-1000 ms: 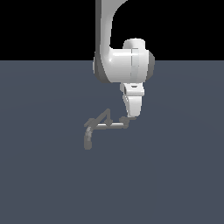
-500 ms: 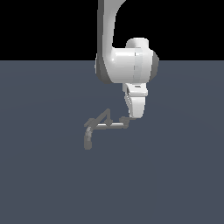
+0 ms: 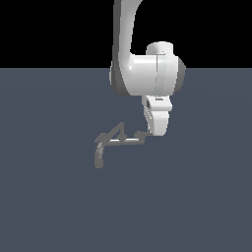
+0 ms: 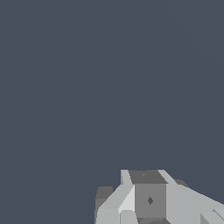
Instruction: Turn on the faucet by rotating a designated handle.
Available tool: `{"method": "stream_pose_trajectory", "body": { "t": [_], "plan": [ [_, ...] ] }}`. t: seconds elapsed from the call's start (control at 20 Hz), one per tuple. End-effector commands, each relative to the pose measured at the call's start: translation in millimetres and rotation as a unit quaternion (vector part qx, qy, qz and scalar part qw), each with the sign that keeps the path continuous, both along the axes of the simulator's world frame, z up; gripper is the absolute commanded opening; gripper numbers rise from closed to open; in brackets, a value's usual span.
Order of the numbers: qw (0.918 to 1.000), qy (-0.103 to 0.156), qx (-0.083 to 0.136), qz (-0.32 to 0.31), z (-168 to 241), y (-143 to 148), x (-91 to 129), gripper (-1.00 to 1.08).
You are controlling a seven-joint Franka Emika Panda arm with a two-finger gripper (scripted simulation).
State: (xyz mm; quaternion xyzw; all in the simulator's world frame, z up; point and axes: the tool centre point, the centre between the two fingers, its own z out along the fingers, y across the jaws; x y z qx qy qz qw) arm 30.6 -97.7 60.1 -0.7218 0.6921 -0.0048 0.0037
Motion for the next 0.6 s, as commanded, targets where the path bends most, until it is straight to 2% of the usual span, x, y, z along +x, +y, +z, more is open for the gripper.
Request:
{"method": "stream_pose_trajectory", "body": {
  "t": [0.0,0.3,0.35,0.4,0.55],
  "plan": [
    [1.0,0.006,0.001,0.001,1,1,-12,-1.0],
    [1.0,0.006,0.001,0.0,1,0,-32,-1.0],
    [1.0,0.006,0.001,0.0,1,0,-32,-1.0],
    [1.0,-0.002,-0.001,-0.004,1,-6,-23,-1.0],
    [1.0,0.0,-0.001,-0.003,1,2,-32,-1.0]
  ]
}}
